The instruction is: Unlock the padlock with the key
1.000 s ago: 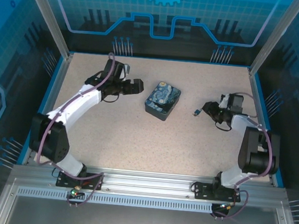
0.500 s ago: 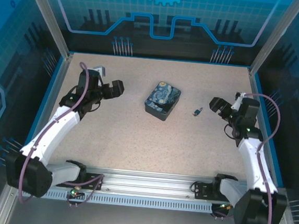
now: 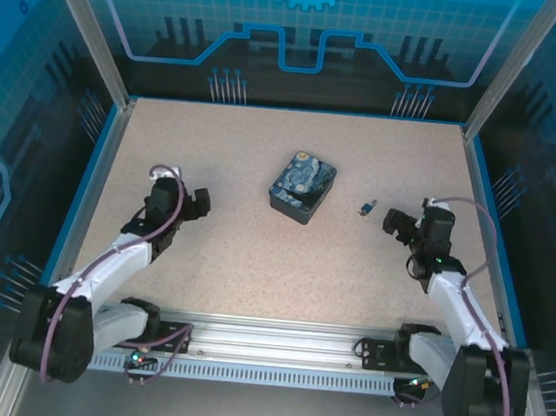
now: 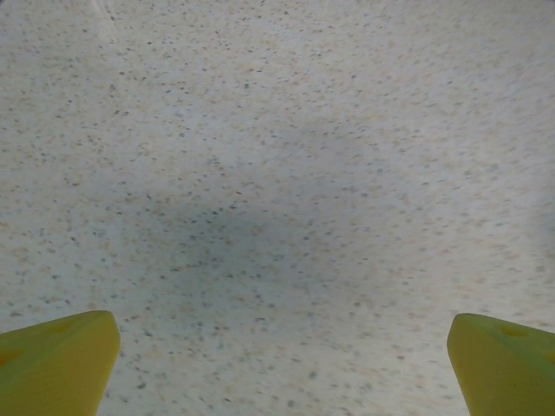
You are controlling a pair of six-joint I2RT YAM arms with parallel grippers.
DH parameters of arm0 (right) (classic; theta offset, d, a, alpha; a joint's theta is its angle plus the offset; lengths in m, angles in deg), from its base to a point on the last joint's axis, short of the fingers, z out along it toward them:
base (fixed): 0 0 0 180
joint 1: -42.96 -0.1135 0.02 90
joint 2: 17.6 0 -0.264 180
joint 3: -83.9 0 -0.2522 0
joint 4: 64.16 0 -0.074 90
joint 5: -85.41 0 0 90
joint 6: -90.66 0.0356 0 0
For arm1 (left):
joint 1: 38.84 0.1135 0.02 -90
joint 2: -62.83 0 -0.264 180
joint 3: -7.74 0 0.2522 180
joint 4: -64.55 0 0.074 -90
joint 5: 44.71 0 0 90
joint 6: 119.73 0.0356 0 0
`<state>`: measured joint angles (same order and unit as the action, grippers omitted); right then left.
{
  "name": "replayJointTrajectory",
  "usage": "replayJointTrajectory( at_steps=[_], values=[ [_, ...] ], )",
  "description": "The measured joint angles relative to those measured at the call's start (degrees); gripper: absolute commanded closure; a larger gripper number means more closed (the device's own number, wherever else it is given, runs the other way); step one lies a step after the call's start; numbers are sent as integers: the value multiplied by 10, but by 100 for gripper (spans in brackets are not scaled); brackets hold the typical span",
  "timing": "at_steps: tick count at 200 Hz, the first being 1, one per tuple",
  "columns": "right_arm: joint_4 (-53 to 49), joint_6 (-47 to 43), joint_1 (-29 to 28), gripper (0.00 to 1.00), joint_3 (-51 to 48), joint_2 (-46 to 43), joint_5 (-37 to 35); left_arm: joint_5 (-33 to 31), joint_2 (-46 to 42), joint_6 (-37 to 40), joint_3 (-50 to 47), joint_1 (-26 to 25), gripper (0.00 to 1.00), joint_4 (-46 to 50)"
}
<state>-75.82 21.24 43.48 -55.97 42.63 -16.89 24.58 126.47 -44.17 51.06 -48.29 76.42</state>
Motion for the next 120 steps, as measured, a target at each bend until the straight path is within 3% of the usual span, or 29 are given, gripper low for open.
replayJointTrajectory(
  at_steps=[50, 92, 120],
  values=[
    [212, -94, -45, 0, -12, 160, -66, -24, 90, 92, -32, 2, 1, -175],
    [357, -159, -62, 0, -18, 246, -43, 17, 145, 151, -68, 7, 1, -302],
    [395, -162, -46, 0, -39, 252, -24, 52, 165, 178, -71, 10, 1, -376]
  ],
)
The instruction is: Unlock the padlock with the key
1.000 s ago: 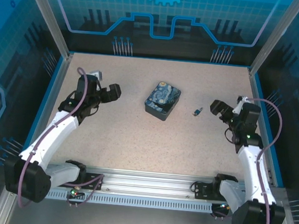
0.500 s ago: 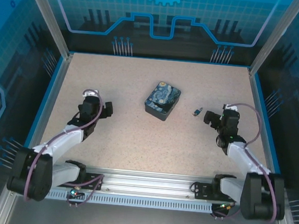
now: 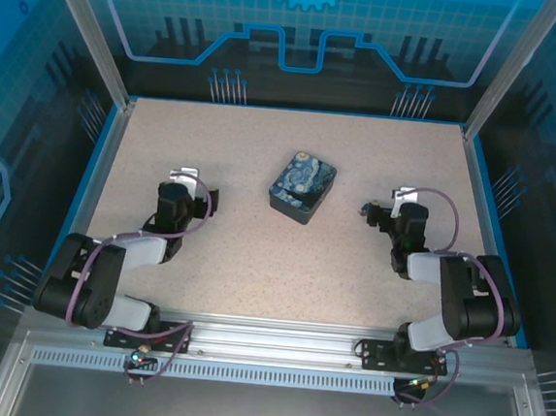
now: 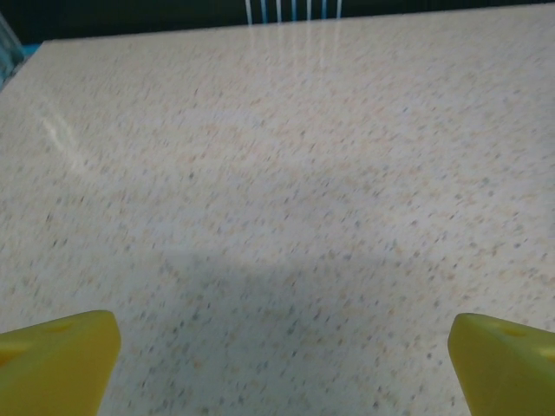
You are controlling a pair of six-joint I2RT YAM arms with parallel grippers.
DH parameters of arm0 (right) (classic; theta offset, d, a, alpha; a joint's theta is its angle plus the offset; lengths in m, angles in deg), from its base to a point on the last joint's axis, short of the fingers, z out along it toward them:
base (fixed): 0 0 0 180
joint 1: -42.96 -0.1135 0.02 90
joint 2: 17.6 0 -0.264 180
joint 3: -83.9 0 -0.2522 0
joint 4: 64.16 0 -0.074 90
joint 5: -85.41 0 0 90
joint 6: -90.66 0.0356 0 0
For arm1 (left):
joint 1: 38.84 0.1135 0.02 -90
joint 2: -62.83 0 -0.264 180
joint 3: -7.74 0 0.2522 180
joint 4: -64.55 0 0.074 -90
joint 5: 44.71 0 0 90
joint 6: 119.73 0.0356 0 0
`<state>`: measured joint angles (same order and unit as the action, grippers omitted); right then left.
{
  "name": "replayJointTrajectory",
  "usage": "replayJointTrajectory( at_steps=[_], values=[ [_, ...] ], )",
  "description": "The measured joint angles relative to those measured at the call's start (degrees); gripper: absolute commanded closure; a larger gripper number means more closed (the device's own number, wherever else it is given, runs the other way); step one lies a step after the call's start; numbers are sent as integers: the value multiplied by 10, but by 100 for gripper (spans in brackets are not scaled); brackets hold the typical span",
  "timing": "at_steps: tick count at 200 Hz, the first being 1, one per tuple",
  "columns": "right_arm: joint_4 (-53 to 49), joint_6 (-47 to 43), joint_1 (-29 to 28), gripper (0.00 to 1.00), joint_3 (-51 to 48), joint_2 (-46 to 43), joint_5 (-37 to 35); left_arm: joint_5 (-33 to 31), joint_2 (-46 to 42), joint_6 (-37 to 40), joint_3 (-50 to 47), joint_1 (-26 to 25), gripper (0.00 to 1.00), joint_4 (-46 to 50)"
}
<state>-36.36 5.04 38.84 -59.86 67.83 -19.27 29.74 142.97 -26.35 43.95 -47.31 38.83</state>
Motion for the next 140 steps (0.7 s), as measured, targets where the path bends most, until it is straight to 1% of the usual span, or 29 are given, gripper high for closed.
replayJointTrajectory(
  at_steps=[19, 45, 65, 111, 140],
  values=[
    [13, -2, 0, 0, 0, 0, 3, 7, 24, 7, -13, 5, 1, -63],
    [25, -4, 0, 0, 0, 0, 4, 22, 43, 8, -27, 23, 1, -94],
    [29, -4, 0, 0, 0, 0, 4, 46, 69, 4, -27, 43, 1, -131],
    [31, -4, 0, 0, 0, 0, 3, 90, 83, -7, -23, 62, 1, -130],
    [31, -11, -7, 0, 0, 0, -1, 97, 83, -19, -12, 76, 1, -127]
  ],
)
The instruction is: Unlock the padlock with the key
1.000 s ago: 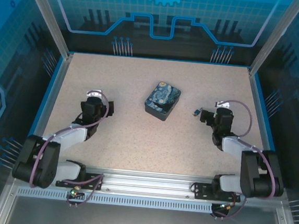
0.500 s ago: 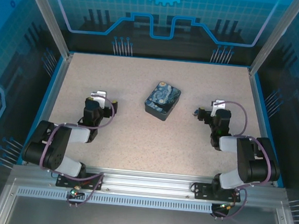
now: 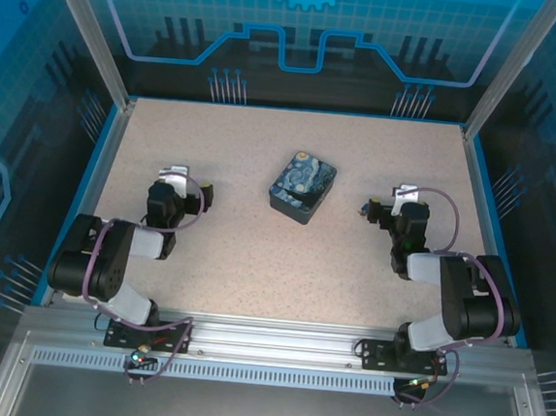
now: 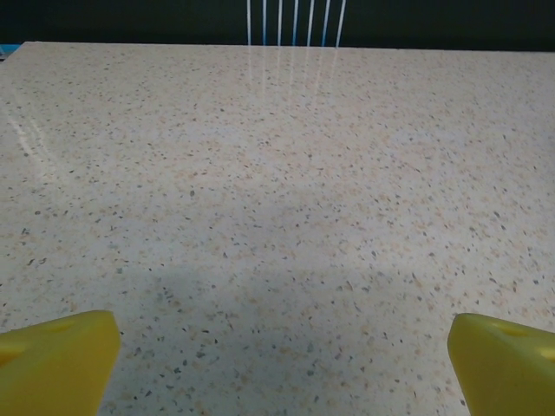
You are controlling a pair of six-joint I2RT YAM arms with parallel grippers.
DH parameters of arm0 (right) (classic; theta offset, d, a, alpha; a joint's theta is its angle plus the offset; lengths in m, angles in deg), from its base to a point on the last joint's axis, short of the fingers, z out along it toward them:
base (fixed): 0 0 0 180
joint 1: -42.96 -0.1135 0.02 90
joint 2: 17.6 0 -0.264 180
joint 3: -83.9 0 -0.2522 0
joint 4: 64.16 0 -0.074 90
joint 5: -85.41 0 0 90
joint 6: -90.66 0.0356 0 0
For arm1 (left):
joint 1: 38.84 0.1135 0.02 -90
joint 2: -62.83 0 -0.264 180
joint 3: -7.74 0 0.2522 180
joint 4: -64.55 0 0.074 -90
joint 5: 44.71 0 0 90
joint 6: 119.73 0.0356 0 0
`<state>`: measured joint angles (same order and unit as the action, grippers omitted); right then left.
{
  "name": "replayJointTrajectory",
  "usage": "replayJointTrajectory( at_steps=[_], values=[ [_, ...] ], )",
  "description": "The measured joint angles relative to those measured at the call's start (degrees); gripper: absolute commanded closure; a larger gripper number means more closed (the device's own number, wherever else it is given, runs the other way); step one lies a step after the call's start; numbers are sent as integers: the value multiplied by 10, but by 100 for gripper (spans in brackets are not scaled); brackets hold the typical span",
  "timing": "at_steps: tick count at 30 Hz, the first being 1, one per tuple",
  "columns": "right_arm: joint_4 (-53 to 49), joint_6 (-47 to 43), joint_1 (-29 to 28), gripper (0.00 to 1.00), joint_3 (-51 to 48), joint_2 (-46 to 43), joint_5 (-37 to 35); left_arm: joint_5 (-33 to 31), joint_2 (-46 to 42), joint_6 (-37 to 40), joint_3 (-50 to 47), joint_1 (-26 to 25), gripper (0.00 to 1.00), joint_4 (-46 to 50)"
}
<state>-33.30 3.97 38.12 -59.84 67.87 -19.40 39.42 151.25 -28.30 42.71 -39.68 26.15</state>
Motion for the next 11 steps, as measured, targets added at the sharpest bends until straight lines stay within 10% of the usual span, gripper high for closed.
replayJointTrajectory(
  at_steps=[11],
  values=[
    [0, -6, -4, 0, 0, 0, -2, 4, 0, 0, 1, 1, 1, 0]
  ],
)
